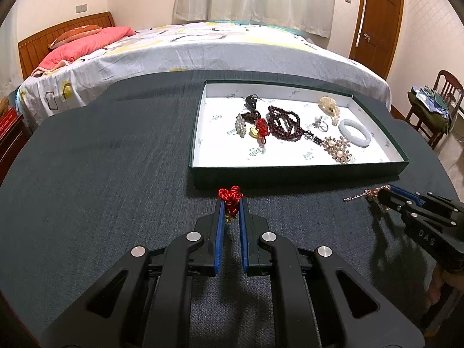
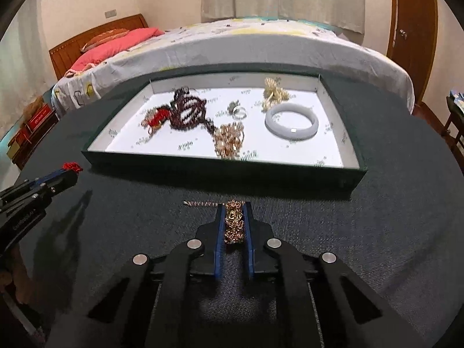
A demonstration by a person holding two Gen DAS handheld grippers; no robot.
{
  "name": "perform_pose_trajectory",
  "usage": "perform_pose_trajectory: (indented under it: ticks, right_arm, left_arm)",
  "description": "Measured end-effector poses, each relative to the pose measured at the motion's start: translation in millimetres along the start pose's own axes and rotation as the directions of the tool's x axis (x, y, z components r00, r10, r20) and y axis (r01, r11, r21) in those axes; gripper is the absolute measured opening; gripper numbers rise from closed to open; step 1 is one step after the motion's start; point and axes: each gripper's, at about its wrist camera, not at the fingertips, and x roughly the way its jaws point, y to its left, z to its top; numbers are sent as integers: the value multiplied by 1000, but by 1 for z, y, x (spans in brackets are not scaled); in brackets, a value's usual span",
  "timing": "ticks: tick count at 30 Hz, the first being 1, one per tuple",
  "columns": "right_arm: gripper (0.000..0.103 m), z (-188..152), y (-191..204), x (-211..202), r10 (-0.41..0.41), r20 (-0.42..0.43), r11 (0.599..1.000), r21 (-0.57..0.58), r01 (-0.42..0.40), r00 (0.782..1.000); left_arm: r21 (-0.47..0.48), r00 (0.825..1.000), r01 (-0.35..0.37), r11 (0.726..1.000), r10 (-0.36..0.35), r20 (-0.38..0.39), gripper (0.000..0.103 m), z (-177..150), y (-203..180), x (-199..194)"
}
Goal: Organize jewelry
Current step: 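Carry the charm and gold chain over the tray with both tools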
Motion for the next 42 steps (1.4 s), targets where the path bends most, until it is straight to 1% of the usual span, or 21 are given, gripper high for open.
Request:
perform_pose_trajectory:
  ticks: [7, 12, 19, 24, 30, 33, 36, 38, 42]
  right_arm:
    - [12, 14, 1, -26, 8, 67, 1000, 0, -8, 998]
    - [12, 28, 3, -47, 17, 124, 1000, 0, -17, 992]
    - [12, 55, -1, -74, 17, 217, 1000, -5, -16, 976]
    - [12, 79, -6, -86, 11, 279, 1000, -8, -9, 960]
    - [12, 99, -13, -81, -4, 312, 1000, -8, 7, 950]
    - [12, 103, -17, -73, -12, 319, 1000, -1, 13, 948]
    - [12, 102, -21, -58, -27, 312, 1000, 7, 26, 950]
    - [12, 98, -23, -45, -28, 294, 1000, 19, 24, 955]
    - [12, 86, -27, -16, -26, 242, 999, 32, 19, 970]
  left_arm:
    - [-3, 999, 7, 1000, -6, 38, 10, 9, -1, -16]
    - [-2, 997, 15, 1000, -15, 81, 10, 22, -3, -30]
    - [12, 988, 35, 999, -37, 150, 10, 49, -8, -44]
    - [24, 977, 47, 999, -51, 205, 10, 73, -16, -48]
    - [37, 964, 50, 998, -58, 260, 10, 102, -24, -45]
    - [35, 959, 44, 998, -52, 279, 10, 110, -27, -38]
    - [42, 956, 25, 999, -36, 290, 10, 112, -30, -28]
    - [45, 959, 18, 999, -30, 281, 10, 109, -31, -17]
    - [32, 975, 14, 999, -21, 223, 10, 100, -29, 13]
